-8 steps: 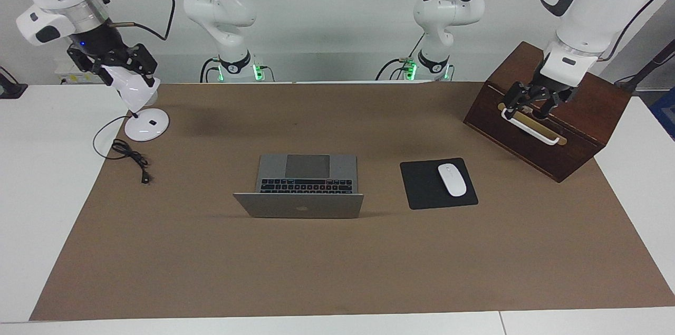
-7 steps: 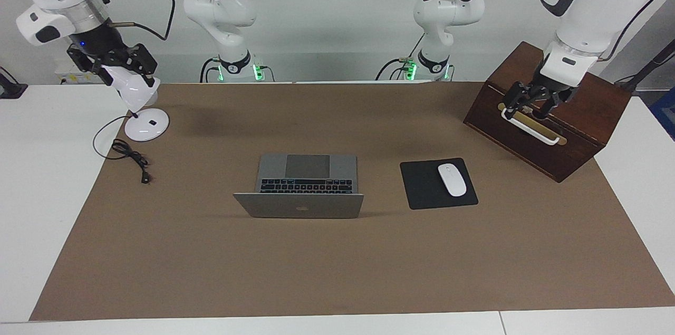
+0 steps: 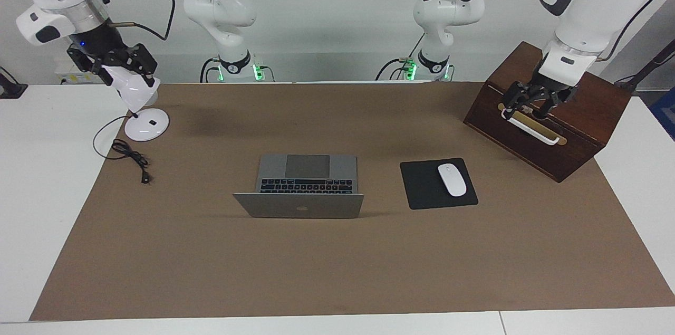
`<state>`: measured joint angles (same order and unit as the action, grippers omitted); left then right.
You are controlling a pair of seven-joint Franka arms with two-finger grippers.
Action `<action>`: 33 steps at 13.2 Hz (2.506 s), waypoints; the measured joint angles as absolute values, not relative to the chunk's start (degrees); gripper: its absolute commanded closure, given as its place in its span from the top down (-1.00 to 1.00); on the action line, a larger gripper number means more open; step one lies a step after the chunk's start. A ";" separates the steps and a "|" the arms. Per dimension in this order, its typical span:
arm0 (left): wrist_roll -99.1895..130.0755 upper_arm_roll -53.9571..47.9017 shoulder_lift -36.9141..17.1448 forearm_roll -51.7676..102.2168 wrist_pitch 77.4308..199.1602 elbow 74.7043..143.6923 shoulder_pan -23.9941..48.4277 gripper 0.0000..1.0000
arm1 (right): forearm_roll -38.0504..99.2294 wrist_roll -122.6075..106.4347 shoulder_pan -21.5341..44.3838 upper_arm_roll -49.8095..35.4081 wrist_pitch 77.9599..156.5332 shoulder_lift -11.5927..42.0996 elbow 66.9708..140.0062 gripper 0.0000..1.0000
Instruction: Close laptop with both arms
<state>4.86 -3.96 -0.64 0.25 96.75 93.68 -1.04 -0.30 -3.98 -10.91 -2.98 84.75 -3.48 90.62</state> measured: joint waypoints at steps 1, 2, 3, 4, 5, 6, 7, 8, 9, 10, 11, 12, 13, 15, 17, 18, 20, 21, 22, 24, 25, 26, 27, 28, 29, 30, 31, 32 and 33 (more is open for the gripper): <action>4.86 -4.08 -0.61 0.25 97.12 93.68 -1.04 1.00 | -0.30 -3.98 -10.91 -2.98 84.75 -3.48 90.62 1.00; 4.86 -4.11 -0.60 0.25 97.20 93.68 -1.03 1.00 | -0.30 -3.98 -10.91 -2.98 84.75 -3.48 90.62 1.00; 4.86 -4.11 -0.59 0.25 97.20 93.69 -1.04 1.00 | -0.30 -3.98 -10.91 -2.98 84.75 -3.48 90.62 1.00; 4.86 -4.11 -0.59 0.25 97.20 93.69 -1.04 1.00 | -0.30 -3.98 -10.91 -2.98 84.75 -3.48 90.62 1.00; 4.86 -4.12 -0.58 0.25 97.20 93.73 -1.04 1.00 | -0.30 -3.98 -10.91 -2.98 84.75 -3.48 90.62 1.00; 4.86 -4.17 -0.58 0.26 97.20 93.88 -1.02 1.00 | -0.30 -3.98 -10.91 -2.98 84.75 -3.48 90.62 1.00; 4.86 -4.33 -0.55 0.26 97.20 94.10 -0.96 1.00 | -0.30 -3.98 -10.91 -2.98 84.75 -3.48 90.62 1.00; 4.86 -4.56 -0.51 0.26 97.13 94.38 -0.82 1.00 | -0.30 -3.98 -10.91 -2.98 84.75 -3.48 90.62 1.00; 4.86 -4.65 -0.38 0.26 97.11 94.82 -0.35 1.00 | -0.30 -3.98 -10.91 -2.98 84.75 -3.48 90.62 1.00; 4.86 -4.81 -0.14 0.26 97.10 95.43 0.23 1.00 | -0.30 -3.98 -10.91 -2.98 84.75 -3.48 90.62 1.00; 4.87 -4.87 0.09 0.26 97.07 96.02 0.77 1.00 | -0.30 -3.98 -10.91 -2.98 84.77 -3.49 90.62 1.00; 4.87 -4.89 0.34 0.26 97.03 96.52 1.22 1.00 | -0.30 -3.98 -10.91 -2.98 84.94 -3.50 90.62 1.00; 4.87 -5.00 0.62 0.26 97.01 97.00 1.43 1.00 | -0.30 -3.98 -10.91 -2.98 85.75 -3.50 90.65 1.00; 4.86 -5.05 1.25 0.26 96.99 98.00 2.48 1.00 | -0.24 -3.98 -10.91 -3.03 89.48 -3.49 90.89 1.00; 4.89 -5.13 1.65 0.26 96.99 98.58 3.84 1.00 | 0.15 -3.98 -10.85 -3.28 94.60 -2.98 91.41 1.00; 4.90 -5.12 1.75 0.26 96.71 98.64 4.18 1.00 | 0.57 -3.98 -10.83 -3.43 96.84 -2.21 91.54 1.00; 6.01 -5.15 1.97 0.26 95.52 98.69 4.32 1.00 | 1.06 -3.98 -10.77 -3.54 99.94 0.24 91.50 1.00; 7.56 -5.13 2.10 0.26 95.17 98.73 4.32 1.00 | 1.07 -3.98 -10.53 -3.56 101.00 1.77 91.05 1.00; 9.36 -5.15 2.22 0.26 94.80 98.75 4.33 1.00 | 1.07 -3.98 -9.97 -3.54 101.90 3.71 89.80 1.00; 11.60 -5.19 2.29 0.26 94.63 98.77 4.45 1.00 | 1.07 -3.98 -8.59 -3.40 103.38 7.60 86.18 1.00; 12.85 -5.20 2.30 0.35 94.63 98.77 4.57 1.00 | 1.07 -3.98 -8.02 -3.23 104.46 9.13 84.84 1.00; 15.20 -5.20 2.30 0.54 94.63 98.78 4.92 1.00 | 1.07 -3.98 -7.53 -2.96 105.47 10.35 83.83 1.00; 18.27 -5.25 2.31 0.72 94.63 98.80 5.63 1.00 | 1.07 -3.98 -6.98 -2.47 106.30 11.39 83.00 1.00; 21.45 -5.36 2.31 0.85 94.65 98.86 6.47 1.00 | 1.06 -3.98 -6.63 -1.92 106.64 12.34 82.12 1.00; 25.15 -5.43 2.31 1.35 94.70 98.96 7.26 0.97 | 1.06 -3.98 -6.34 -1.38 106.82 13.35 80.93 0.99; 29.77 -5.52 2.35 2.01 94.86 99.21 8.20 0.68 | 1.06 -3.98 -6.12 -1.09 106.83 14.48 79.46 0.99; 34.71 -5.59 2.50 2.54 95.70 99.80 9.40 0.30 | 1.06 -3.98 -5.96 -0.98 106.84 15.63 77.99 0.99; 39.39 -5.68 2.69 3.08 97.38 100.73 10.57 -0.08 | 1.05 -3.98 -5.84 -0.91 106.84 16.83 76.52 0.99; 43.19 -5.76 3.02 3.59 98.57 101.97 11.72 -0.35 | 1.05 -3.98 -5.75 -0.80 106.84 18.09 74.97 0.98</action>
<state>43.19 -5.76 3.02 3.59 98.57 101.97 11.72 1.05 -3.98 -5.75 -0.80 106.84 18.09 74.97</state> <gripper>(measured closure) 0.203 0.000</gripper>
